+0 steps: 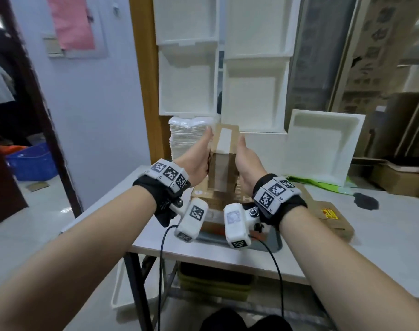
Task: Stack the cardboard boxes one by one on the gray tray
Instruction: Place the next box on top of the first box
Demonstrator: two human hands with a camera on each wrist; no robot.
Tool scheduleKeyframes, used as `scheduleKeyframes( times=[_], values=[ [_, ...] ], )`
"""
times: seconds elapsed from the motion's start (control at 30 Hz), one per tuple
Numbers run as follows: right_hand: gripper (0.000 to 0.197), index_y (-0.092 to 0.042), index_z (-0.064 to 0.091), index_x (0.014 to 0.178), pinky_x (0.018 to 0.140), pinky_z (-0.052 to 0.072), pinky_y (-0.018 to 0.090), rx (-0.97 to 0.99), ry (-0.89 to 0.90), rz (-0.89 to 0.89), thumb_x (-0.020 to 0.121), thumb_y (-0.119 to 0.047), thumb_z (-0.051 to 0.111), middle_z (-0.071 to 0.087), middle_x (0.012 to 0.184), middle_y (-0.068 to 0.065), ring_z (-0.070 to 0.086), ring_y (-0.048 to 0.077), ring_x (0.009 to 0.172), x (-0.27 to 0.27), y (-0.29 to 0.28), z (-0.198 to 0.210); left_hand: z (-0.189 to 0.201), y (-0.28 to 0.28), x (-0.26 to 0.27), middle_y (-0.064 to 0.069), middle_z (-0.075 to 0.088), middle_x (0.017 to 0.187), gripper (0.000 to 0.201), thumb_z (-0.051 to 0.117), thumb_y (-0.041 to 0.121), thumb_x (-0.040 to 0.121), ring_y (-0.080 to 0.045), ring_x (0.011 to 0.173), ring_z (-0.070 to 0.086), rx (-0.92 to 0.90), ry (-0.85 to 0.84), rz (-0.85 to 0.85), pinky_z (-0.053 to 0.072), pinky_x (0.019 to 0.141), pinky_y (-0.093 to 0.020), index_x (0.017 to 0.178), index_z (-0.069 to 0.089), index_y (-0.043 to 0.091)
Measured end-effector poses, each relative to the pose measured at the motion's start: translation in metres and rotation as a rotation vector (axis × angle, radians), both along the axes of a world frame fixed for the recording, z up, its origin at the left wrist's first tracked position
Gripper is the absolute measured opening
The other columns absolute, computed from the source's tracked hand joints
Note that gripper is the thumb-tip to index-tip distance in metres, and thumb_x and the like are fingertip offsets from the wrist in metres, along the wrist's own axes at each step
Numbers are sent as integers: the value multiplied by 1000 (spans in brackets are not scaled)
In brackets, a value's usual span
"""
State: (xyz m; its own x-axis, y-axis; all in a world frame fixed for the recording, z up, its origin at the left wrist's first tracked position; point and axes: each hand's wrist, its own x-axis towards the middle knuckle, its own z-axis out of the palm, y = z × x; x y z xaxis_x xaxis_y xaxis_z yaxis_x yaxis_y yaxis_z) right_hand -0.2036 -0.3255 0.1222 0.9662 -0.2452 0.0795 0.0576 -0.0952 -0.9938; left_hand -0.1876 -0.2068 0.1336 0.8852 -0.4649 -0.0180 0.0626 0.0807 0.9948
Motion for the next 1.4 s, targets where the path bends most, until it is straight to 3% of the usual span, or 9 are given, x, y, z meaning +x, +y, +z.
scheduleKeyframes(
  times=[0.2, 0.4, 0.57, 0.67, 0.8, 0.93, 1.1, 1.23, 1.4],
  values=[
    [79, -15, 55, 133, 107, 42, 46, -81, -4, 5, 75, -62, 29, 63, 129, 8, 58, 30, 119, 40, 10, -28, -9, 14, 7, -10, 62, 134, 83, 15, 70, 94, -22, 120, 60, 29, 36, -9, 50, 86, -30, 139, 54, 13],
    [48, -4, 50, 135, 86, 33, 28, -212, 36, -38, 102, -31, 29, 56, 133, 13, 51, 30, 120, 15, 11, -25, -33, 14, 16, -11, 57, 139, 83, 14, 69, 95, -22, 125, 55, 13, 63, 8, 49, 80, -27, 143, 48, 12],
    [52, -13, 27, 152, 109, 30, 35, -216, -6, -71, 103, -32, 30, 35, 156, 8, 37, 29, 139, 16, 10, -25, -45, 18, 26, -12, 45, 150, 91, 14, 75, 90, -24, 138, 43, -11, 141, 29, 48, 88, -30, 150, 36, 10],
    [55, -21, 19, 155, 112, 27, 35, -182, -69, -69, 104, -34, 32, 31, 159, 3, 31, 28, 143, 14, 3, -25, -54, 22, 31, -9, 20, 163, 106, 18, 84, 81, -22, 150, 18, 22, 187, 72, 18, 121, -42, 156, 16, 9],
    [43, -21, 49, 140, 104, 36, 31, -147, -129, -79, 101, -31, 35, 55, 136, -3, 49, 20, 127, 11, -12, -27, -53, 21, 33, -8, -1, 165, 100, 15, 79, 87, -22, 152, 1, 8, 192, 132, 3, 122, -39, 156, 0, 9],
    [32, -19, 64, 104, 80, 44, 28, -96, -106, -113, 99, -10, 34, 63, 99, -1, 57, 21, 99, 10, -31, -26, -58, 14, 33, -14, 20, 162, 101, 17, 80, 86, -26, 150, 19, -38, 249, 88, 9, 123, -41, 156, 12, 7],
    [35, -19, 62, 104, 59, 42, 17, -96, -82, -134, 96, -5, 31, 57, 85, -3, 53, 17, 82, 5, -48, -29, -68, -2, 29, -15, 60, 134, 91, 19, 75, 90, -27, 125, 56, -88, 242, 58, 44, 100, -38, 142, 45, 5],
    [49, -16, 58, 122, 84, 39, 31, -61, 10, -107, 100, -51, 30, 60, 114, 7, 54, 25, 106, 0, -51, -31, -63, -11, 26, -14, 61, 134, 88, 18, 73, 92, -26, 126, 55, -124, 187, 43, 43, 105, -37, 141, 47, 7],
    [77, -10, 39, 147, 107, 30, 37, -45, 70, -81, 97, -63, 13, 44, 149, 9, 36, 27, 140, -9, -50, -31, -47, -12, 28, -12, 55, 142, 82, 15, 69, 95, -24, 131, 51, -150, 103, 18, 41, 105, -37, 145, 44, 11]
  ],
)
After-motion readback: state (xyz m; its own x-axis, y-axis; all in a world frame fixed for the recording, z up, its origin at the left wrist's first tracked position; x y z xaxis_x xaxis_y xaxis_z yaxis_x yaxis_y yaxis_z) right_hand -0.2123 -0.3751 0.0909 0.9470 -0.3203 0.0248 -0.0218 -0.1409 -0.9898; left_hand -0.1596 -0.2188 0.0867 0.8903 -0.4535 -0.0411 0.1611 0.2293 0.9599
